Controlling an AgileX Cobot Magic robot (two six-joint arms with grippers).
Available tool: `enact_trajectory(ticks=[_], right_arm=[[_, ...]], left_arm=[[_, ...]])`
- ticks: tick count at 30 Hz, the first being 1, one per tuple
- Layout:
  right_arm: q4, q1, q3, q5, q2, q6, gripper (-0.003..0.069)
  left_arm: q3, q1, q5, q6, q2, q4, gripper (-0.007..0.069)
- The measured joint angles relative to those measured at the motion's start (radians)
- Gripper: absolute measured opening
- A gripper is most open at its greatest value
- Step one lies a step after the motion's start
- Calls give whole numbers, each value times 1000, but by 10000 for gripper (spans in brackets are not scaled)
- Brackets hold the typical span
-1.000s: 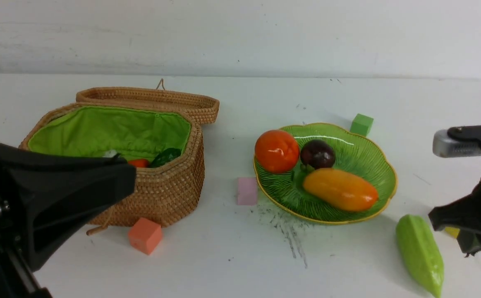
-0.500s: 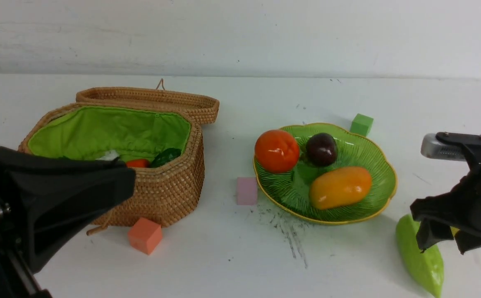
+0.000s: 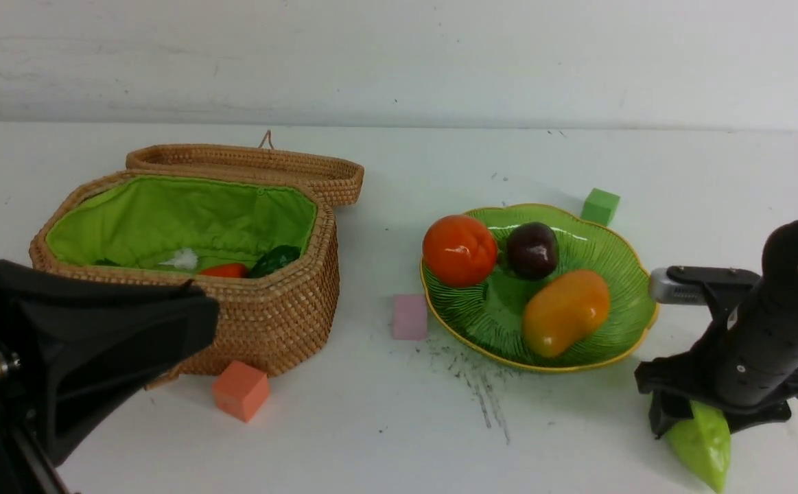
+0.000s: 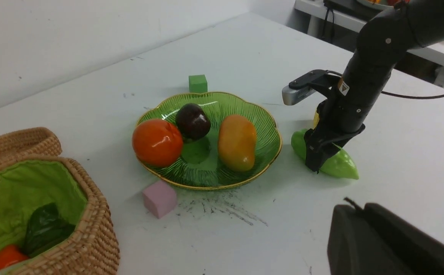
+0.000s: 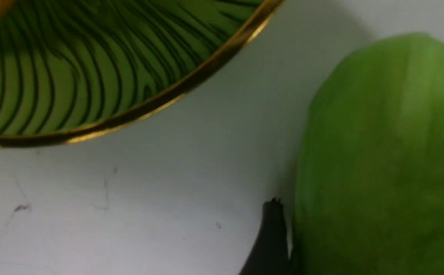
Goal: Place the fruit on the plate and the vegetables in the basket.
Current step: Take a chayote with your right arm and place it on the basket on the left.
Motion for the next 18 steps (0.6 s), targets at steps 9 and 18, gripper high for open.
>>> enact_trajectory(ticks=[9,18], right_arm=[[-23,0,-12,-5,16,-1,456],[-22,8,-35,233,-119,-6,456]], left_arm=[[0,0,11,0,0,0,21],[0,0,31,0,0,0,23]])
